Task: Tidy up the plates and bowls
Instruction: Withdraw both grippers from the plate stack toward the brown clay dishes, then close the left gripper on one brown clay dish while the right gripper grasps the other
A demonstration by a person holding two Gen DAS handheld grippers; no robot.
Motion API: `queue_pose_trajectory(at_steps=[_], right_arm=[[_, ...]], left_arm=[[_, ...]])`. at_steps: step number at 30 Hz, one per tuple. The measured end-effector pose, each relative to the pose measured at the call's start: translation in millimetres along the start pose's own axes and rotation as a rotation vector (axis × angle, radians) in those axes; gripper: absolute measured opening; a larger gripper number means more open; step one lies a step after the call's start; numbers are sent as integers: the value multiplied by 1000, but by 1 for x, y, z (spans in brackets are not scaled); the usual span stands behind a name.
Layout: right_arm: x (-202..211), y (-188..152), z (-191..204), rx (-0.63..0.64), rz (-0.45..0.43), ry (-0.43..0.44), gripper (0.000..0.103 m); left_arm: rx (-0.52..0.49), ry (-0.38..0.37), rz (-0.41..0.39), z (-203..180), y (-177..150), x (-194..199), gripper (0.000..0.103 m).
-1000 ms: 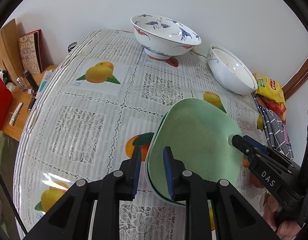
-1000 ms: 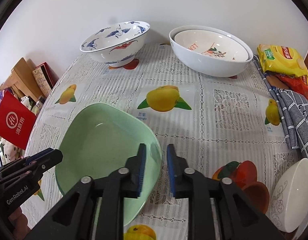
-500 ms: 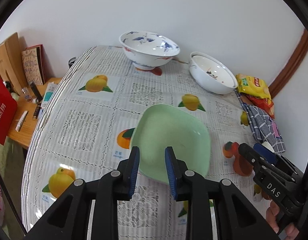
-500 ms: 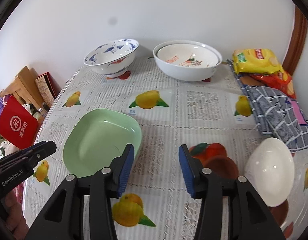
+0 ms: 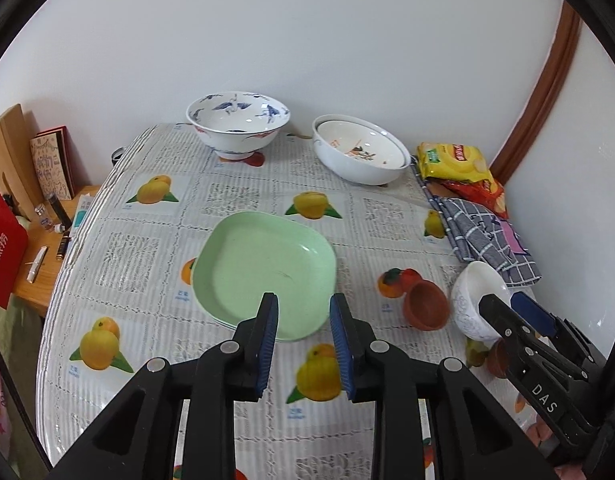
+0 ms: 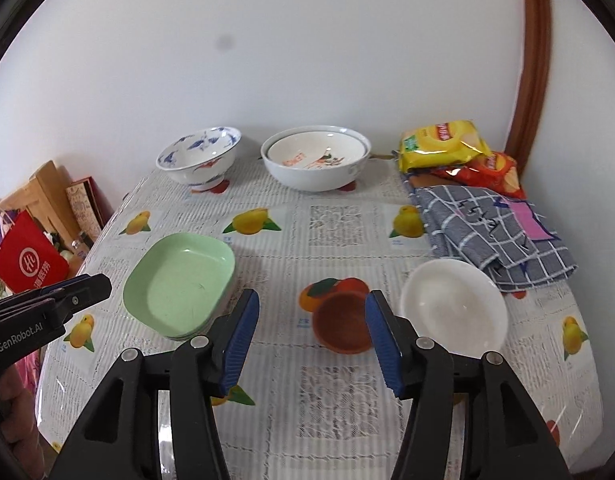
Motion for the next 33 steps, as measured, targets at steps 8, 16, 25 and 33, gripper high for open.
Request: queue_pose_trajectory(at_steps=[8, 16, 25, 33], right_arm=[[25, -19, -46, -41, 23, -53, 55], [39, -36, -95, -79, 49, -161, 78], [45, -49, -126, -116, 34, -143, 82], [43, -59, -167, -172, 68, -199, 79]], left_arm=[[-28, -30, -19, -38, -9, 8, 26], [-45, -44, -24, -69, -16, 6, 31], [-89, -48, -24, -98, -18, 0, 31], [-88, -18, -36, -109, -16, -13, 31]])
Point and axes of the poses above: each gripper's, at about its wrist camera, not at the fingertips, and x roughly against the way its jaws point, z to its left, y to its top, the point moved 7 cm from there along -x, roughly the way its jaws point, and after that the axes turned 1 degree about -y, right-handed, at the moved point
